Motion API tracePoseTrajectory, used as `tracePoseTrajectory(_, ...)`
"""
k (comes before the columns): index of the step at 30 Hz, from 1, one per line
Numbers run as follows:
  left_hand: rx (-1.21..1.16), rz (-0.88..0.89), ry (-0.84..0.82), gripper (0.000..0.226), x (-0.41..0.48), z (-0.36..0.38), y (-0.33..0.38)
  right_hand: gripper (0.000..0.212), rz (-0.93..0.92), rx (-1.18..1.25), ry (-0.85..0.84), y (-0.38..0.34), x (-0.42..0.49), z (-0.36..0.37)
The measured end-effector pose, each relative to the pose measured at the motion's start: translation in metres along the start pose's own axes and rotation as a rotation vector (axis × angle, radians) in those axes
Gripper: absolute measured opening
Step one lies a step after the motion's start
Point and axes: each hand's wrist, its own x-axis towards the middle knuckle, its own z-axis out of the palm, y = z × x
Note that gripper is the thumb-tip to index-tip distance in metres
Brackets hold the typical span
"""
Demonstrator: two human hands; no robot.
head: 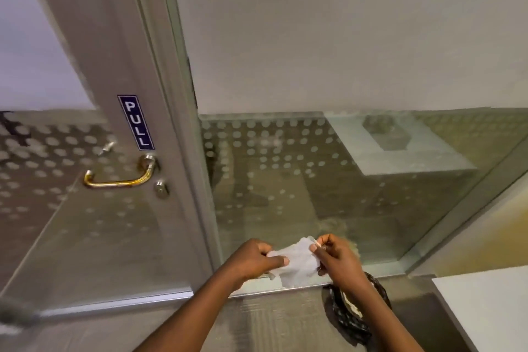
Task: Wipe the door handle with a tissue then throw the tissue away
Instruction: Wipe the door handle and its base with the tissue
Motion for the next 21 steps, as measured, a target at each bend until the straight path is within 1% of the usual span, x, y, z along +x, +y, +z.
tracePoseTrajectory(2, 0.001, 0.016, 0.047, 0.030, -0.013, -0.029, -0.012, 0.012, 0.019, -0.001, -0.041, -0.010, 0.004, 0.025)
tracePoseTrajectory(4, 0.003, 0.055, 0.051, 0.033, -0.026, -0.059, -0.022, 0.005, 0.036, -0.028, -0.087, -0.021, 0.007, 0.051)
tracePoseTrajectory(5, 0.003, 0.078, 0.038, 0.032, -0.031, -0.072, -0.026, 0.007, 0.048, -0.040, -0.109, -0.027, 0.007, 0.063)
tracePoseTrajectory(8, 0.030, 0.147, 0.012, 0.023, -0.047, -0.108, -0.035, 0.022, 0.064, -0.061, -0.150, -0.047, 0.004, 0.105)
tracePoseTrajectory(10, 0.043, 0.182, 0.019, 0.018, -0.056, -0.133, -0.042, 0.033, 0.041, -0.052, -0.176, -0.065, -0.001, 0.135)
tracePoseTrajectory(13, 0.012, 0.218, 0.005, 0.016, -0.070, -0.166, -0.049, 0.052, 0.029, 0.089, -0.331, -0.097, -0.010, 0.177)
tracePoseTrajectory(15, -0.085, 0.235, -0.027, 0.018, -0.079, -0.183, -0.049, 0.064, 0.044, 0.160, -0.434, -0.115, -0.014, 0.197)
tracePoseTrajectory(16, -0.143, 0.234, -0.035, 0.015, -0.084, -0.192, -0.050, 0.065, 0.058, 0.186, -0.472, -0.123, -0.016, 0.205)
tracePoseTrajectory(18, -0.252, 0.218, -0.028, 0.010, -0.094, -0.209, -0.055, 0.058, 0.092, 0.244, -0.530, -0.132, -0.018, 0.219)
tracePoseTrajectory(19, -0.308, 0.207, -0.019, 0.014, -0.097, -0.216, -0.058, 0.053, 0.097, 0.253, -0.551, -0.135, -0.019, 0.223)
tracePoseTrajectory(21, -0.449, 0.167, -0.018, 0.029, -0.104, -0.229, -0.063, 0.039, 0.071, 0.214, -0.552, -0.142, -0.021, 0.232)
